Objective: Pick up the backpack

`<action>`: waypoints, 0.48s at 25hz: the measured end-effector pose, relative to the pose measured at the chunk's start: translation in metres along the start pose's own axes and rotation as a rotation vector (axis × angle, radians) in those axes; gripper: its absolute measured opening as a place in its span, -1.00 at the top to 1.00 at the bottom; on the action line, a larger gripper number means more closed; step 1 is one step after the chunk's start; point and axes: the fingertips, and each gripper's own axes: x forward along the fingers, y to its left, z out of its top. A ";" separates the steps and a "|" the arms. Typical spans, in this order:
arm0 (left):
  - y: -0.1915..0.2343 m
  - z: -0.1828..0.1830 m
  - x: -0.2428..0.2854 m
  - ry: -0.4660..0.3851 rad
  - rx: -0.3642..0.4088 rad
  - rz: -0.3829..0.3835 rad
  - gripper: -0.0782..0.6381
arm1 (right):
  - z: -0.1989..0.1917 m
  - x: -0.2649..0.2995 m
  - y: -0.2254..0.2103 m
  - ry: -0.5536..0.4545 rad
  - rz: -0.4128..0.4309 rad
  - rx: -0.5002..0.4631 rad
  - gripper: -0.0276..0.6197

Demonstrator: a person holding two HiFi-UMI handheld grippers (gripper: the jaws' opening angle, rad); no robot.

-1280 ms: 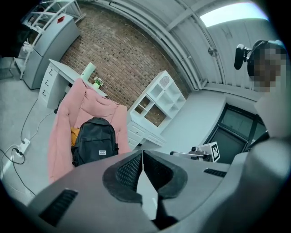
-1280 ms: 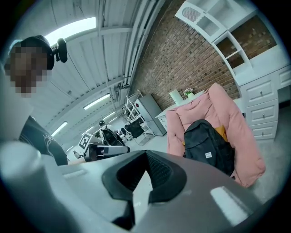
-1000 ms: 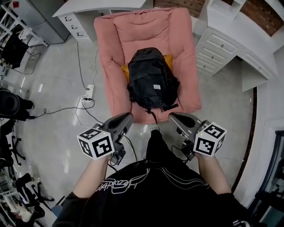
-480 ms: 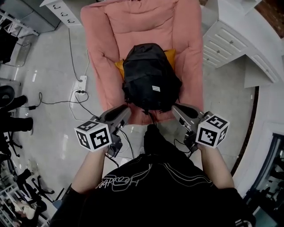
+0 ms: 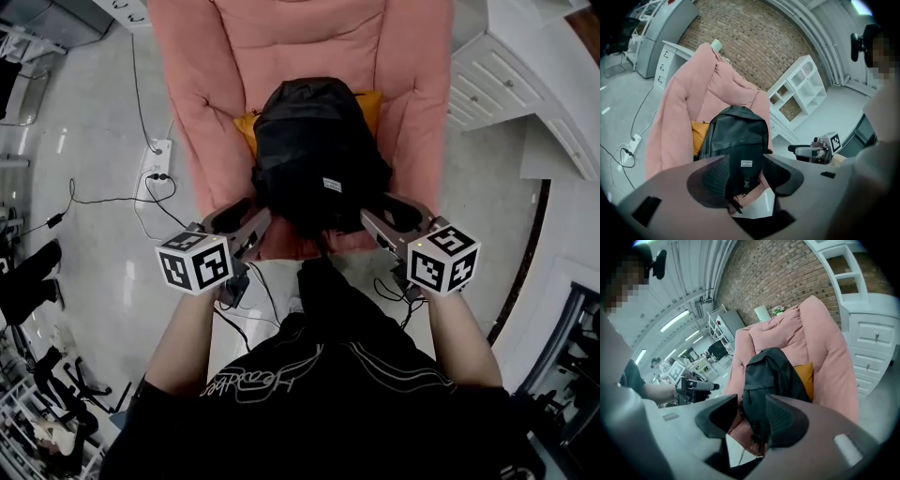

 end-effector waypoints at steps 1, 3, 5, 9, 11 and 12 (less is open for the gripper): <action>0.006 -0.001 0.006 0.011 -0.006 0.001 0.21 | 0.000 0.005 -0.007 0.015 -0.020 -0.024 0.34; 0.017 -0.004 0.018 0.032 -0.018 0.007 0.15 | -0.003 0.016 -0.020 0.043 -0.053 -0.061 0.28; 0.028 -0.004 0.030 0.043 -0.025 0.017 0.13 | -0.005 0.027 -0.033 0.066 -0.079 -0.081 0.22; 0.053 -0.002 0.053 0.052 -0.046 0.053 0.12 | -0.007 0.047 -0.056 0.085 -0.103 -0.036 0.17; 0.064 -0.001 0.064 0.059 -0.067 0.062 0.12 | -0.010 0.057 -0.064 0.108 -0.118 -0.044 0.13; 0.070 -0.001 0.069 0.063 -0.074 0.066 0.12 | -0.013 0.062 -0.068 0.123 -0.126 -0.057 0.13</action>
